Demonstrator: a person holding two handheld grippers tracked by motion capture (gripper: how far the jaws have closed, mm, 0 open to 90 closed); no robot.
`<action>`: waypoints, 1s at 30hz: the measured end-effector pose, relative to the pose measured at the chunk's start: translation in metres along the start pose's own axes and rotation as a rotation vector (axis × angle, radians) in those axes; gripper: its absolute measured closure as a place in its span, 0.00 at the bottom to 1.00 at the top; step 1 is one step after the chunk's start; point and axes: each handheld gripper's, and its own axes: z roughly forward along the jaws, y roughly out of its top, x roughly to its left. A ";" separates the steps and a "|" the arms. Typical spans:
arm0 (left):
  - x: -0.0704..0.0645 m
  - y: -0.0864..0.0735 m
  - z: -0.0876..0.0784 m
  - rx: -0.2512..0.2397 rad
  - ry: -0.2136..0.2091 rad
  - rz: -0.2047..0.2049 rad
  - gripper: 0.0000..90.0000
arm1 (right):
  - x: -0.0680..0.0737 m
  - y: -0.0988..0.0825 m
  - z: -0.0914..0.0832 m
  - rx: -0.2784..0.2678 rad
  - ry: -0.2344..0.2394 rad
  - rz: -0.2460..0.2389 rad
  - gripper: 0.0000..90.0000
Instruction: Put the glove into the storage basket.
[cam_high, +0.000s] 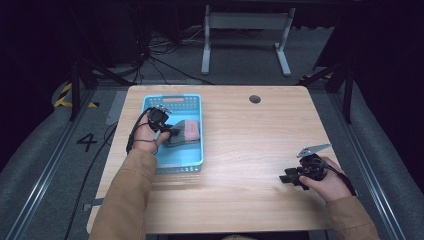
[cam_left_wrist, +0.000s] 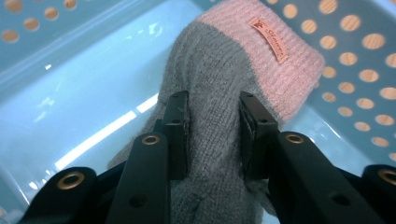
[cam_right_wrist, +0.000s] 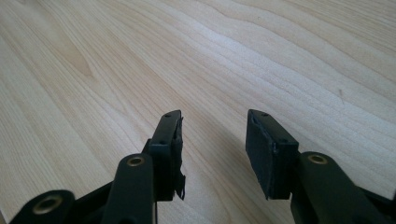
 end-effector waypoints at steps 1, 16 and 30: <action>0.001 0.000 0.001 0.006 0.003 0.000 0.75 | 0.000 0.000 0.000 0.000 0.000 -0.001 0.64; 0.007 -0.011 0.013 -0.038 -0.010 -0.057 0.71 | 0.001 0.002 0.001 -0.001 0.001 -0.011 0.63; 0.007 -0.015 0.013 -0.120 0.036 -0.082 0.49 | 0.002 0.004 0.002 -0.004 0.003 -0.021 0.61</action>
